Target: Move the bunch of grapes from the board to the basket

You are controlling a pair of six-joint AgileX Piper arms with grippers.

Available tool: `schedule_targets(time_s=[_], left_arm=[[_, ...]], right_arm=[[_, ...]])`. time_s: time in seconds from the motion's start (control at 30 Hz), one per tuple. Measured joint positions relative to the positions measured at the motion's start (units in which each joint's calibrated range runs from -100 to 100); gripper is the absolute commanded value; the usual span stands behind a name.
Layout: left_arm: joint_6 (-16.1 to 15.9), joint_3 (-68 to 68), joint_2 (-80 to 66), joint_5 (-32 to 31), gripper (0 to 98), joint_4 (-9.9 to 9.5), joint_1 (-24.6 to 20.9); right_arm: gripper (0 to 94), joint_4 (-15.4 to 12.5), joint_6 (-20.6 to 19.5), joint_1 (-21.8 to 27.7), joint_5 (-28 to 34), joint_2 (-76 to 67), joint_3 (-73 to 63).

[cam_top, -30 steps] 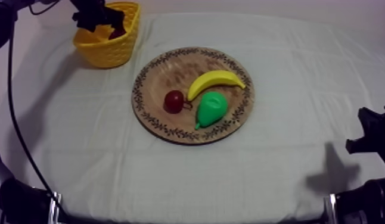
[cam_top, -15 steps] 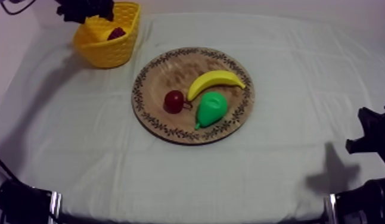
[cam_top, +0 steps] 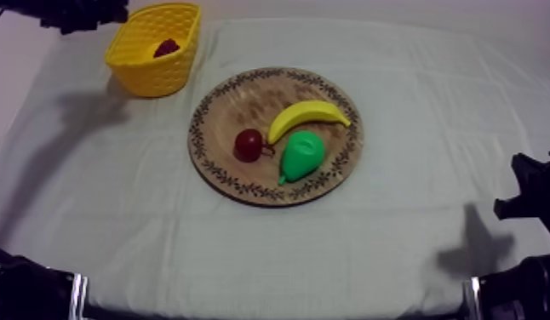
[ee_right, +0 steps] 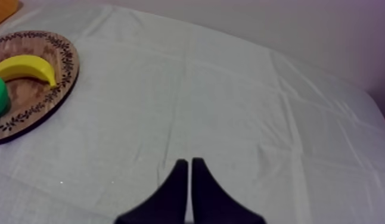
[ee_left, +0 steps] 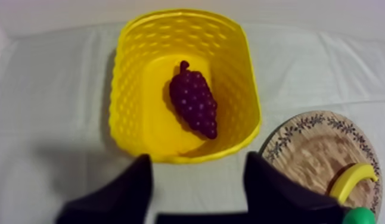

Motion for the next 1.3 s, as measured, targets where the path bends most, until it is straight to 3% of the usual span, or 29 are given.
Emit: schedule_targets(time_s=[0.17,0.3,0.8,1.3], left_arm=[[0.4,9.1,-7.4,-2.8,9.5,0.0,-1.0],[-0.1,15.3,-12.4,-4.0,2.3,0.83,-1.7],[-4.9,43.7,-36.6,-13.6,0.0,1.03,-2.7],[-8.0,64.9,-61.8,-14.9,0.0,1.41,-0.9]], right_arm=[[0.5,0.0,0.0,0.0,0.0,0.0,0.0],[0.5,0.0,0.0,0.0,0.0,0.0,0.0],[0.5,0.0,0.0,0.0,0.0,0.0,0.0],[0.5,0.0,0.0,0.0,0.0,0.0,0.0]])
